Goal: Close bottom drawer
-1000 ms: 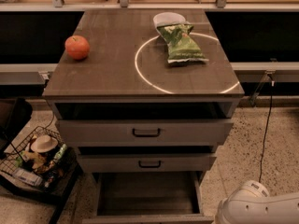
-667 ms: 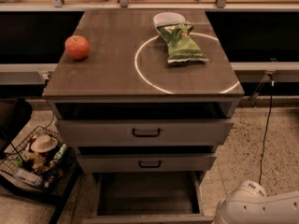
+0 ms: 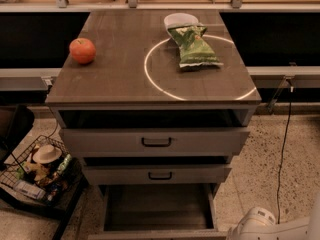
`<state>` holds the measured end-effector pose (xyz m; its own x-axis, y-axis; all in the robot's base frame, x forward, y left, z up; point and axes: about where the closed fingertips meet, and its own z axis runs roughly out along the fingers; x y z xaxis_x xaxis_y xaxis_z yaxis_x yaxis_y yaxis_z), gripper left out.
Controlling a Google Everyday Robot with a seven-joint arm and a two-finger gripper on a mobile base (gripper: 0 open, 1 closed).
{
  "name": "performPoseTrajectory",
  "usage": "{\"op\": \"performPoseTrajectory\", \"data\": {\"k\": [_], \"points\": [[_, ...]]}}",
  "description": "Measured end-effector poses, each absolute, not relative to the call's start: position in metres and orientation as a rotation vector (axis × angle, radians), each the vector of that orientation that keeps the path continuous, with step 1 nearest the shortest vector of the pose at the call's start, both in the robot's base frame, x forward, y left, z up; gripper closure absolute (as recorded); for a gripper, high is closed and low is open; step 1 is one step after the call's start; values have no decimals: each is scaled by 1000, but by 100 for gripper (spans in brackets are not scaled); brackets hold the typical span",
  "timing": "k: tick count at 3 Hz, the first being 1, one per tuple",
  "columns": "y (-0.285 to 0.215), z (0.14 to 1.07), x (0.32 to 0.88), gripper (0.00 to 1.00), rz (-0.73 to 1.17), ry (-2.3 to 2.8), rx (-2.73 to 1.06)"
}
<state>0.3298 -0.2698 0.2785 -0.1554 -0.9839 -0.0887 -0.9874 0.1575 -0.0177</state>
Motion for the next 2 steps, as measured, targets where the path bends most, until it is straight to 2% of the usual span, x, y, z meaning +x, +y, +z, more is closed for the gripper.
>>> {"op": "performPoseTrajectory", "data": {"k": [2], "points": [[-243, 224, 305, 100, 91, 2206, -1994]]}}
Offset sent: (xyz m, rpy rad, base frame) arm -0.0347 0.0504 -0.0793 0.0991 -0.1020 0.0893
